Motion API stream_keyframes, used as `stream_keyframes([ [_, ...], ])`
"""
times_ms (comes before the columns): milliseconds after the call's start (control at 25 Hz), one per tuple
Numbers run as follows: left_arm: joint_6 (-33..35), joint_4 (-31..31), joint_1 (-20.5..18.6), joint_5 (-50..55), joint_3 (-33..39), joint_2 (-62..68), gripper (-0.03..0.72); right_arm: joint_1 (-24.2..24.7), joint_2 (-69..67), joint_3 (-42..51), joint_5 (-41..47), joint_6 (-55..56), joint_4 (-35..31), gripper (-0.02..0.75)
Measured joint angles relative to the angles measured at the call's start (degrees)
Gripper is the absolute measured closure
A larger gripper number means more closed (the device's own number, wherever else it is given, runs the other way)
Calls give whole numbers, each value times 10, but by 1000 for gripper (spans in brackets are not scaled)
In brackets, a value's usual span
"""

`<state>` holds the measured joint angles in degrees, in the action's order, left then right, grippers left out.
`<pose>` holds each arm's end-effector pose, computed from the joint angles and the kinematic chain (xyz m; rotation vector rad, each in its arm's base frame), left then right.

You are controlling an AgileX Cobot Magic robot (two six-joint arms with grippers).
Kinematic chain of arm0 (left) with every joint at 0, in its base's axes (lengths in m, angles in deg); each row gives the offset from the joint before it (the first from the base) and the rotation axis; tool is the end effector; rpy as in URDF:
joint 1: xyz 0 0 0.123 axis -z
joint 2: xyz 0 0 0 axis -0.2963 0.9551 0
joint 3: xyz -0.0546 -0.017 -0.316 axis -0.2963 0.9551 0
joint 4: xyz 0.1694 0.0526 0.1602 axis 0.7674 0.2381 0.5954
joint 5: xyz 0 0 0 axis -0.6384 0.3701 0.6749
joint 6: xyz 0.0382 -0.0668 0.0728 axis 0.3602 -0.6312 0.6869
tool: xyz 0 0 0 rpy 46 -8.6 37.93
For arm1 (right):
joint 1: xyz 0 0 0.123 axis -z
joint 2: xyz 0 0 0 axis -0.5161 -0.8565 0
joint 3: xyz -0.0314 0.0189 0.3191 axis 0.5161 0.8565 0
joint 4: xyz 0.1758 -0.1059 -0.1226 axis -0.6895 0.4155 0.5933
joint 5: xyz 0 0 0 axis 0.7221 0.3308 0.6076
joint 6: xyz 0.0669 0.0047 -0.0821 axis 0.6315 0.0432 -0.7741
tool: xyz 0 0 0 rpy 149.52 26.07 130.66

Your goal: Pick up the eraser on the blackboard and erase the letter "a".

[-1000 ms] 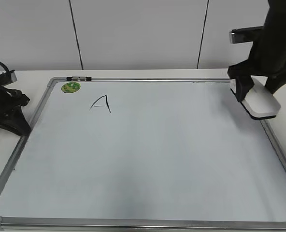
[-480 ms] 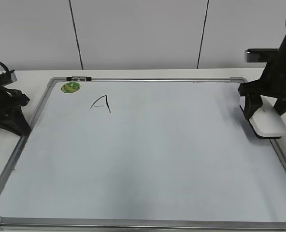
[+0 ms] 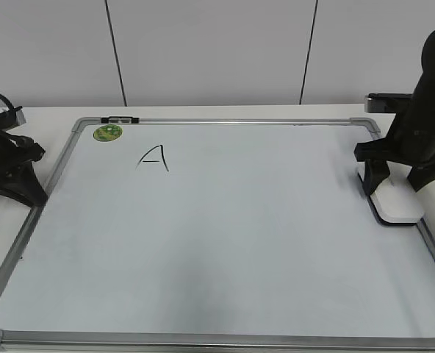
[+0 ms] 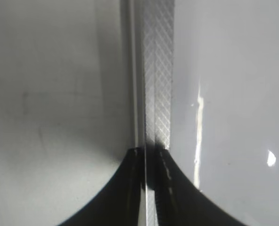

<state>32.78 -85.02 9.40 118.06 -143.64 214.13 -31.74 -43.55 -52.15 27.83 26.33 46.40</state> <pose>0.4345 0.0163 0.1420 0.0036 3.0368 -0.6437 0.4248 0.0090 0.1836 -0.0178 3.0424 0.0587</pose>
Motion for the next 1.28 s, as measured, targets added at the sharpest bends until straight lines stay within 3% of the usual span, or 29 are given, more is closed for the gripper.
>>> stream_keyframes([
  [400,0,0,0,0,0,0,643,0,-2,0,-17,7,-1,210],
  [680,0,0,0,0,0,0,643,0,-5,0,-17,7,0,121],
  [1040,0,0,0,0,0,0,629,0,-5,-74,68,9,18,113],
  [1160,0,0,0,0,0,0,596,0,-5,-109,95,9,19,113],
  [1280,0,6,0,6,-11,4,509,0,-5,-131,109,9,20,121],
])
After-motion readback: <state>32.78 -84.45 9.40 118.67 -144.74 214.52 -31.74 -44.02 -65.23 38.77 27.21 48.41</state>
